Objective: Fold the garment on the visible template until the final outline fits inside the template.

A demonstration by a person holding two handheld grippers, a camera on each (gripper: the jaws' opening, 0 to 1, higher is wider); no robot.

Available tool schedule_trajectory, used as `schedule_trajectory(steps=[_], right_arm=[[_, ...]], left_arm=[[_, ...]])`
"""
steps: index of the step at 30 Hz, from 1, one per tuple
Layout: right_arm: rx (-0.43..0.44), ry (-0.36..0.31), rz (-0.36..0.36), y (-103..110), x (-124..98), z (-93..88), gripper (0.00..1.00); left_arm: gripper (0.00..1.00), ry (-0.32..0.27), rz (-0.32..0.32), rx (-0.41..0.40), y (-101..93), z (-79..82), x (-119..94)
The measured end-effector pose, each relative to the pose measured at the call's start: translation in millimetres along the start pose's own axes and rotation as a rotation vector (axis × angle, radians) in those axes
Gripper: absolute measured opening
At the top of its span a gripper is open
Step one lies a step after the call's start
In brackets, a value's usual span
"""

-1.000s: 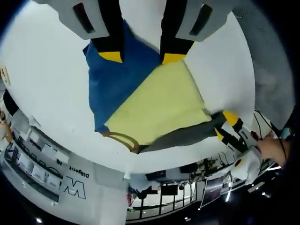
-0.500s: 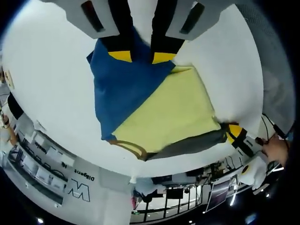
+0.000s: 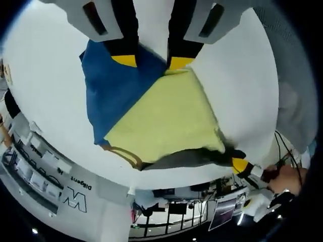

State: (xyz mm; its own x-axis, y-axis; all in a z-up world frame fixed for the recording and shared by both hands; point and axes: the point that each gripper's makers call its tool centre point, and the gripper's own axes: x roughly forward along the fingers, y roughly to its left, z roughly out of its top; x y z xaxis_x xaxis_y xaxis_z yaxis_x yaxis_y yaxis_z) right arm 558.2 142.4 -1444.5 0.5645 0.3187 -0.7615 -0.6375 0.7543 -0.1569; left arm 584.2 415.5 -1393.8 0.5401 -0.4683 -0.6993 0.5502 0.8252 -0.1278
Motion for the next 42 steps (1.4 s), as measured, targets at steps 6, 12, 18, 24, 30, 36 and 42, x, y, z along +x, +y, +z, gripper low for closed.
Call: schedule_trajectory(steps=[6,12,18,24,30,36,42], right_arm=[[0.021,-0.014,-0.016,-13,-3,-1.9,0.00],[0.122,-0.042,-0.050,-34,-11,-1.4,0.00],[0.177,-0.072,-0.098,-63,-20,-2.7,0.00],[0.250,-0.096,-0.162,-104,-32,-3.2,0.00],[0.269,-0.117,-0.230,-150,-44,2.0,0.00],[0.255,-0.121,-0.289,-194,-54,6.8,0.00],[0.268,-0.094,-0.321,-221,-56,-2.6,0.00]], left_arm=[[0.07,-0.045,0.026,-0.097,28.5,10.6,-10],[0.07,-0.083,0.047,-0.159,56.2,23.1,-17],[0.07,-0.127,0.065,-0.218,83.6,40.5,-25],[0.07,-0.153,0.095,-0.259,115.6,54.2,-35],[0.07,-0.159,0.136,-0.274,151.1,62.0,-44],[0.07,-0.149,0.168,-0.280,176.2,63.1,-43],[0.07,-0.122,0.197,-0.280,195.7,58.8,-35]])
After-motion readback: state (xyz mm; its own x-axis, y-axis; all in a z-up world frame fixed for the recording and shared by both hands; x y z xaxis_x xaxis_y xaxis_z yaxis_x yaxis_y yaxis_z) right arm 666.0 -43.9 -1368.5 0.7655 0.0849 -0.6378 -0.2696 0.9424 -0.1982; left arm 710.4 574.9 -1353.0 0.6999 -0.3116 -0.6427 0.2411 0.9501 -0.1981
